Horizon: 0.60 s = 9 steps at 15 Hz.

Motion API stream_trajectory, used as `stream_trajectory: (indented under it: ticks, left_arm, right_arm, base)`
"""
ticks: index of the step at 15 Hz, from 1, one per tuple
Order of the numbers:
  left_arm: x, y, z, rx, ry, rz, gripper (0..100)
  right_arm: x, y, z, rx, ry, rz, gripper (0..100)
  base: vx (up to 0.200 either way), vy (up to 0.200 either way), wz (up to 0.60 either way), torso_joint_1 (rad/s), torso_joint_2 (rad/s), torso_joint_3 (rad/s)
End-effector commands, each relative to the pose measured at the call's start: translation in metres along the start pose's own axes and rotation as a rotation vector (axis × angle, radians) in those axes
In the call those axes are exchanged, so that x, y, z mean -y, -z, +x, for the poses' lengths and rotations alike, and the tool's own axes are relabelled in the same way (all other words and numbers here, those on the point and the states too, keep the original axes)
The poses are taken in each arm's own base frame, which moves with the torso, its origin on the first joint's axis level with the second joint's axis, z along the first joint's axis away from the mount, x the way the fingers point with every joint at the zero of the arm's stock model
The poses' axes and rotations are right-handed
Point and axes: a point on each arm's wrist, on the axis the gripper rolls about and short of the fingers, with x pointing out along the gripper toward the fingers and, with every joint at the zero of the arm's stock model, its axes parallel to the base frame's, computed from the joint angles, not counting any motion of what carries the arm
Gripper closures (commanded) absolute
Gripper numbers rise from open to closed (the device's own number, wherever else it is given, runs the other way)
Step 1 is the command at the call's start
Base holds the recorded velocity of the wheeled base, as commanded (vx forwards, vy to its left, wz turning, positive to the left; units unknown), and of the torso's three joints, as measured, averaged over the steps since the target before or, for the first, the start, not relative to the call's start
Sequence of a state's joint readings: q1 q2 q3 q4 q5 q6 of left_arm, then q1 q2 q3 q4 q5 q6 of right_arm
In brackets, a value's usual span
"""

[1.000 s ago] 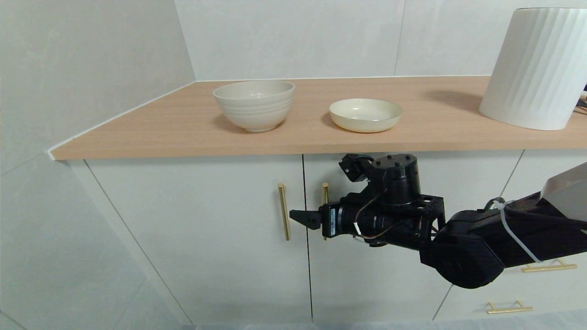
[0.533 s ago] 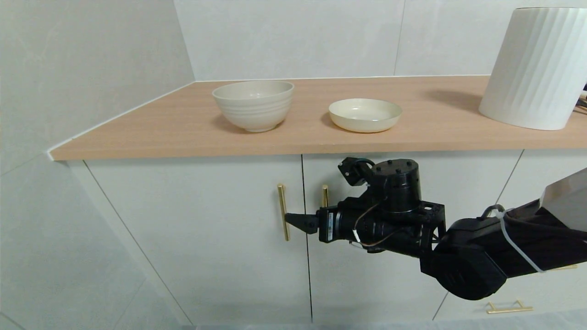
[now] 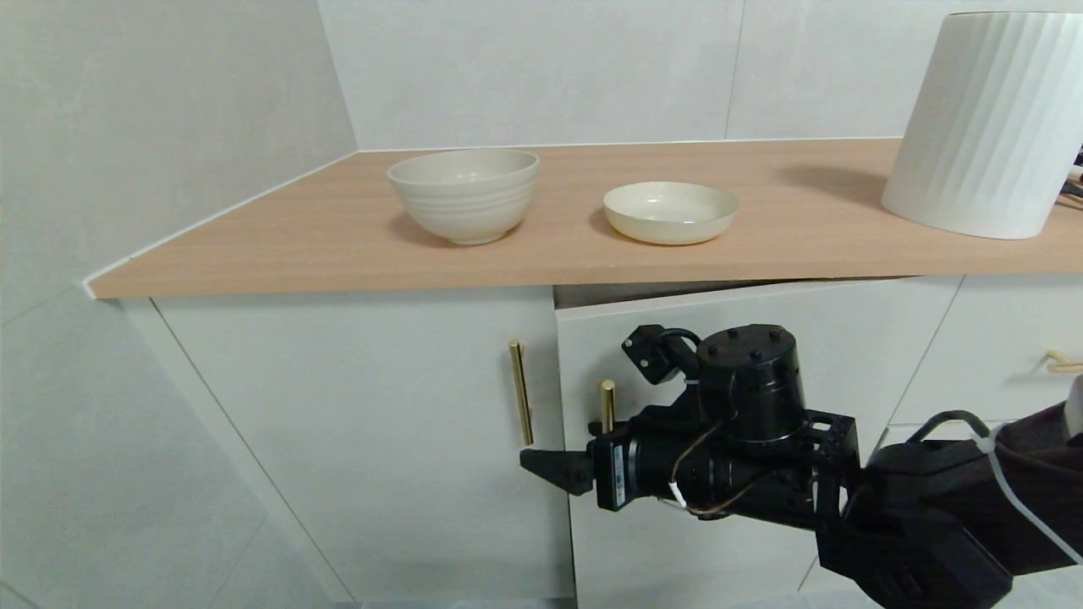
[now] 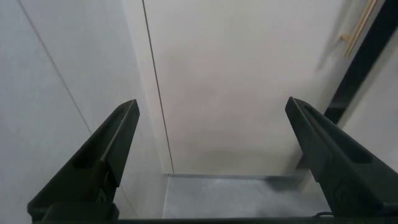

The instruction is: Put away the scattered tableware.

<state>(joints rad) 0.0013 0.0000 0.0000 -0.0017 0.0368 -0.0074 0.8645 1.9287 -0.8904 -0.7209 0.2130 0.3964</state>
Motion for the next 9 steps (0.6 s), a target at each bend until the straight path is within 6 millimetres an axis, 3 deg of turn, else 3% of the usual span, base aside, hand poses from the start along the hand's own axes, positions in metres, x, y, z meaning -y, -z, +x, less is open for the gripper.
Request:
stream_trajectory:
  ticks: [1,3,9]
  left_arm:
    - [0.0,0.0,0.0,0.0,0.0,0.0,0]
    - [0.0,0.0,0.0,0.002,0.007,0.092,0]
    - [0.001,-0.003,0.0,-0.001,0.057,0.11,0]
  right_arm:
    - [-0.01,0.002,-0.008,-0.008,-0.031,-0.006,0]
    - [-0.013,0.007,-0.029,-0.018,-0.03,-0.006,0]
    - [-0.018,0.008,-0.053,-0.02,-0.07,-0.01,0]
  base:
    - [0.0,0.0,0.0,0.0,0.0,0.0]
    - [0.0,0.0,0.0,0.0,0.0,0.0]
    - [0.0,0.0,0.0,0.0,0.0,0.0]
